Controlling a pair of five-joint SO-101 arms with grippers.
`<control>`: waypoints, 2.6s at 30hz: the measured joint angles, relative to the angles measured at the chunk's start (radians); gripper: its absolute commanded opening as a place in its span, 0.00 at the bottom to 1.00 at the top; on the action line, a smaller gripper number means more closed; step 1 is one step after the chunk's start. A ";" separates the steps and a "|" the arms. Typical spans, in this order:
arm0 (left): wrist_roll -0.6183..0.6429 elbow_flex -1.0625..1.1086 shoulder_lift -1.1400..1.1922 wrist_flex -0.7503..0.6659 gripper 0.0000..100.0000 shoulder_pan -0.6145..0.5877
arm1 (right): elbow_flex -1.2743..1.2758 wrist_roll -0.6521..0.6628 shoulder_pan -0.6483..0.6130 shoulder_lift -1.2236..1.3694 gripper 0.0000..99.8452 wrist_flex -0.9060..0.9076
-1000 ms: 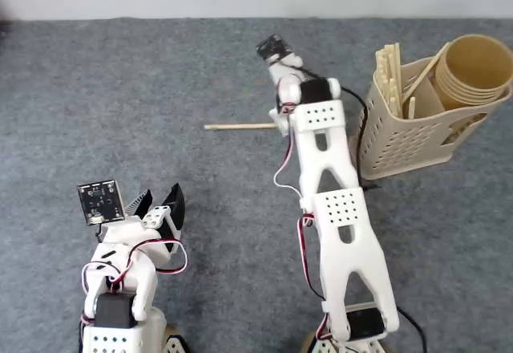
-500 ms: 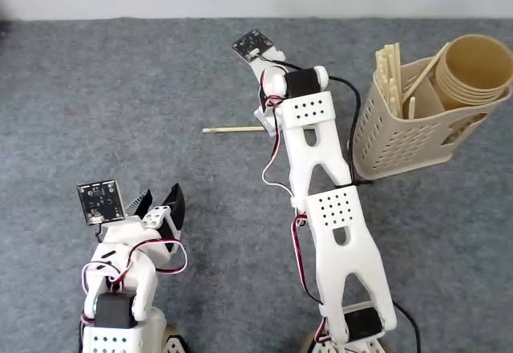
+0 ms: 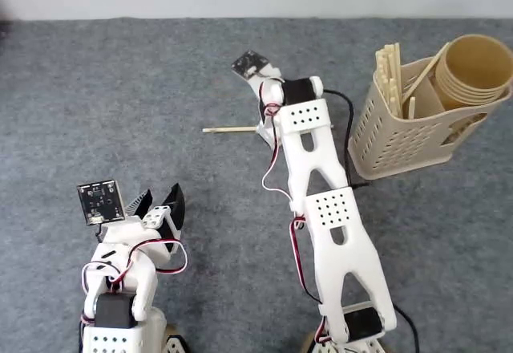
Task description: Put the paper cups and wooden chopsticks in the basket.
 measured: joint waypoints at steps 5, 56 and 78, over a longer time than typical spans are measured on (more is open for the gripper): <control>0.000 0.000 0.000 0.000 0.19 0.000 | -0.002 0.003 0.003 0.043 0.25 -0.069; 0.000 0.000 0.000 0.000 0.19 0.000 | 0.466 -0.071 0.057 -0.325 0.01 0.017; 0.000 0.000 0.000 0.000 0.19 0.000 | 1.409 -0.293 0.009 -0.927 0.23 0.002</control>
